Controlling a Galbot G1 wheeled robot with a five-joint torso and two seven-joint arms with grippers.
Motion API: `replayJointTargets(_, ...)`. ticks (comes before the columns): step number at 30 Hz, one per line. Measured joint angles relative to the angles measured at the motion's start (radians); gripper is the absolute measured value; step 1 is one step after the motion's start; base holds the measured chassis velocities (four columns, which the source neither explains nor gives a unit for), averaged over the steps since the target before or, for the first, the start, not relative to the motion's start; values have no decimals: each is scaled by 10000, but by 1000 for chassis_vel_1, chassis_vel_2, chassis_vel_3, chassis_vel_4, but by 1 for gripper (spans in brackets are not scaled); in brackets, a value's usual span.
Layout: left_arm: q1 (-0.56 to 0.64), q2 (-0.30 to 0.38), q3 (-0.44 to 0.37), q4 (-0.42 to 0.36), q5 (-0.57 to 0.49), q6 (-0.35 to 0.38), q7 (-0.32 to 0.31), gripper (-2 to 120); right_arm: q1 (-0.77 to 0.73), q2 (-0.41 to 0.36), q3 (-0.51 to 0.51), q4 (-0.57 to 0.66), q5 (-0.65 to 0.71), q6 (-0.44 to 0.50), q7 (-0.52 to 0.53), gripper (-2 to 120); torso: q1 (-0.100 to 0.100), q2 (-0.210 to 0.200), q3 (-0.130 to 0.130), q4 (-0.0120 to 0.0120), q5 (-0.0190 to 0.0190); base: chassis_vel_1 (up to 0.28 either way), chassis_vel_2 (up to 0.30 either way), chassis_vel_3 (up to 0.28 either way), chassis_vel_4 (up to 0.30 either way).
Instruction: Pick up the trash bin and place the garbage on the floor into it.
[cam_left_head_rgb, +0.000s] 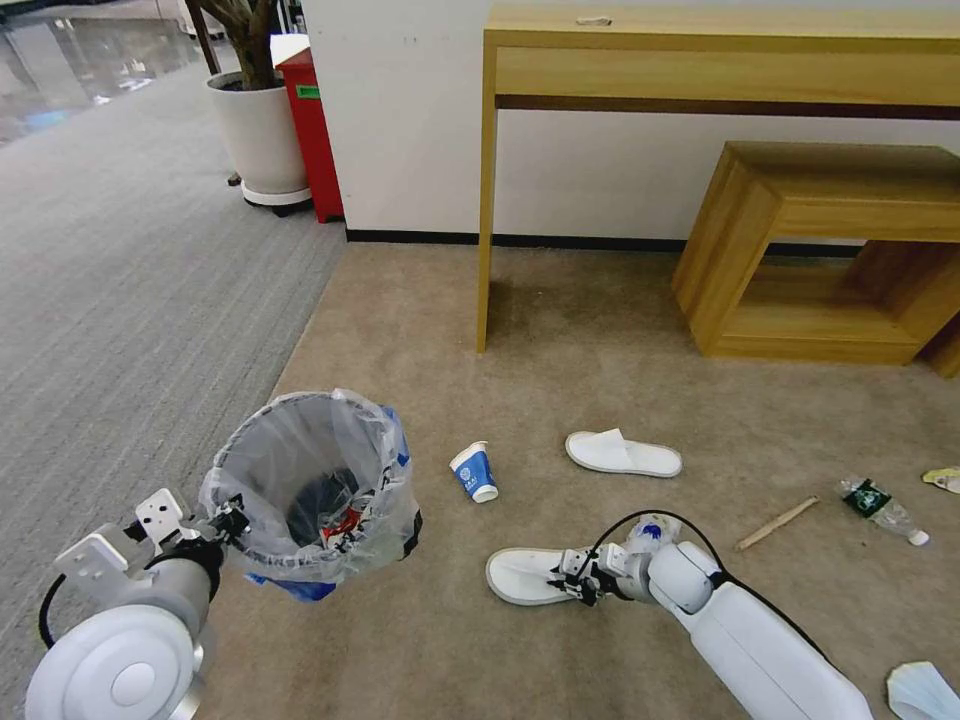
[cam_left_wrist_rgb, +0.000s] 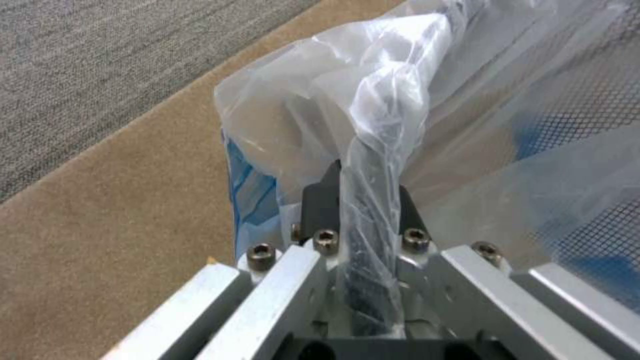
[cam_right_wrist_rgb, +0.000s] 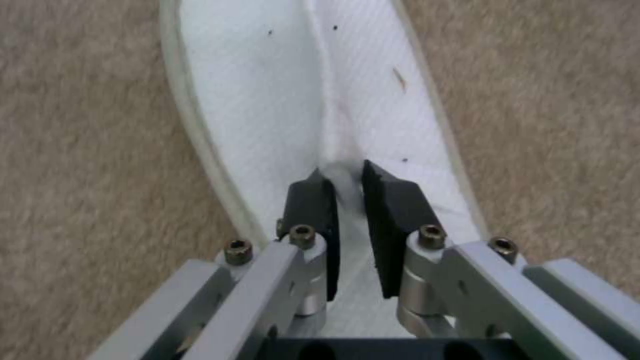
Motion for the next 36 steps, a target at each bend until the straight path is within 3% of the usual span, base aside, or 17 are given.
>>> replayJointTargets(13, 37, -60, 65, -21, 142, -4, 41, 1, 94, -53, 113, 152, 266, 10, 240, 11, 0, 0, 0, 0, 0, 0, 0, 0, 0)
replayJointTargets(16, 50, -88, 126, -21, 220, -10, 70, 1, 56, -113, 142, 220, 280, 17, 251, 5, 0, 0, 0, 0, 1, 0, 0, 0, 0)
replayJointTargets(18, 73, -83, 155, -21, 257, -10, 78, 1, -16, -254, 201, 418, 360, 21, 253, 0, 0, 0, 0, 0, 1, 0, 0, 0, 0)
replayJointTargets(36, 180, 79, 192, -155, 288, -15, 78, 1, -813, -1086, 1312, 2083, 1326, 20, 257, 0, 0, 0, 0, 0, 2, 0, 0, 0, 0)
